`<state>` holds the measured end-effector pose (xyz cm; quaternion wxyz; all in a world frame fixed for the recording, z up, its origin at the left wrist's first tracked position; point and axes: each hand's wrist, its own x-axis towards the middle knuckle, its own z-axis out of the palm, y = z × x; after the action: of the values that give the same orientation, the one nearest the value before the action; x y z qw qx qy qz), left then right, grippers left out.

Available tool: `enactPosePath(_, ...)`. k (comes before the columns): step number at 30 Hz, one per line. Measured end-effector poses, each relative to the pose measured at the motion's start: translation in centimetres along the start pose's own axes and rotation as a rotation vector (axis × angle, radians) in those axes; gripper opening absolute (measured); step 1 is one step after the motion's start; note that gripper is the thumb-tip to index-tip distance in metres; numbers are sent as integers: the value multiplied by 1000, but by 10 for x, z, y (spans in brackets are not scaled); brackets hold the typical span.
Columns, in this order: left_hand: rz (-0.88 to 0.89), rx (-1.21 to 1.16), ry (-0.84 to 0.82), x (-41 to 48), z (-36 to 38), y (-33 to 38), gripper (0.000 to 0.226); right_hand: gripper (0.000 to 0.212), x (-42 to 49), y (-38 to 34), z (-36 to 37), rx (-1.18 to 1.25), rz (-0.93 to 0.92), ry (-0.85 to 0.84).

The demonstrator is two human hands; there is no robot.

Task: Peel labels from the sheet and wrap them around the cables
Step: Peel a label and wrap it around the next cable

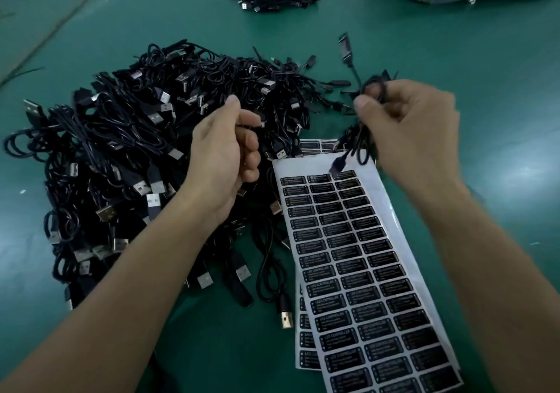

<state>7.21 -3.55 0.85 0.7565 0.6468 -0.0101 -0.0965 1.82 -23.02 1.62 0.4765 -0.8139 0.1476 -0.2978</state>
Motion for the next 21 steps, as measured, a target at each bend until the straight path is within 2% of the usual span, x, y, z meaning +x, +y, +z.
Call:
enactPosePath(3,13,28,-17,0,-1,-1,34,26,34,0,-10,-206,-1,85)
enactPosePath(8,20,66,-12,0,-1,-1,26,35,60,7,-12,-469,144,38)
enactPosePath(12,19,72,-5,1,-1,-2,26,47,62,8,-13,-519,178,44)
enactPosePath(18,23,129,-1,3,-2,-5,25,48,58,7,-14,-548,180,40)
enactPosePath(21,26,179,10,3,0,-6,22,44,43,0,-6,-599,59,65)
